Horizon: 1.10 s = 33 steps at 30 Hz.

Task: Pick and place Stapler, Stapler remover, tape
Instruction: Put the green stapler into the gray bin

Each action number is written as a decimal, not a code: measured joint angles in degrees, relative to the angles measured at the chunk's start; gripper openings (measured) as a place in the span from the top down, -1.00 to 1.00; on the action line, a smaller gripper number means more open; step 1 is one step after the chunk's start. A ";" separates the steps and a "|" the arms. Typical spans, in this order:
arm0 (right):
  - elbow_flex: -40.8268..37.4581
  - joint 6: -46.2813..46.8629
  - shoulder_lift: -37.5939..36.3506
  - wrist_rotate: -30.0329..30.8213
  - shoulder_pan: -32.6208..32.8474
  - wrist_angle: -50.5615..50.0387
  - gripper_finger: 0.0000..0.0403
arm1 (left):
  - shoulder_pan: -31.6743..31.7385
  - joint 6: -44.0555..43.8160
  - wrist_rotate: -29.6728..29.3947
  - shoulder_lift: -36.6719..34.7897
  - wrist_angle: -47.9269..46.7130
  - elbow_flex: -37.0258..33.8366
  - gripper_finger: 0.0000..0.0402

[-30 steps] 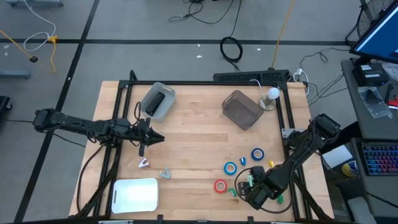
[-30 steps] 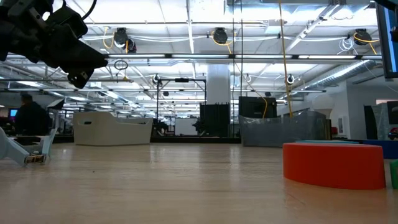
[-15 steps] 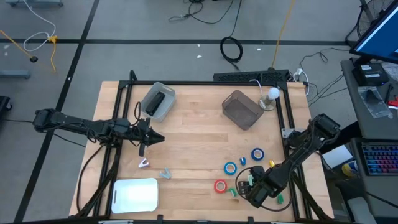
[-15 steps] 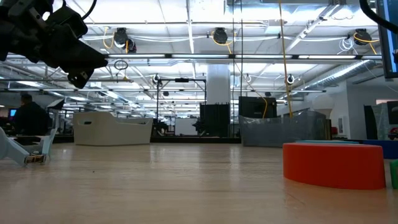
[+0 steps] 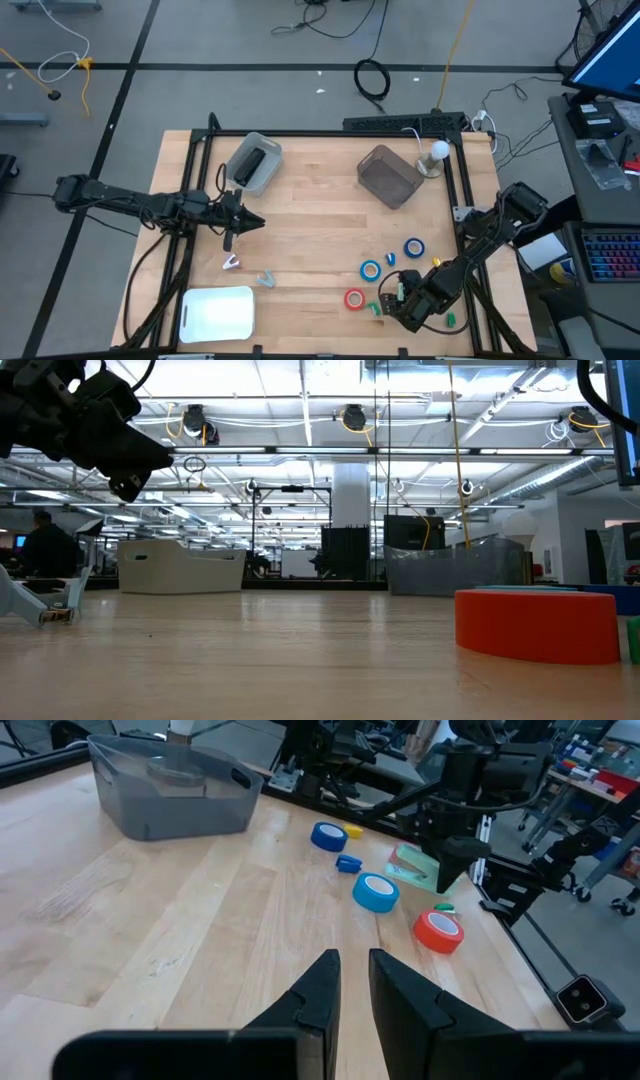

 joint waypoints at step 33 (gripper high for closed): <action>-0.20 2.62 -0.06 -0.29 0.02 -0.40 0.33 | 0.00 -0.02 0.00 0.00 0.05 0.00 0.71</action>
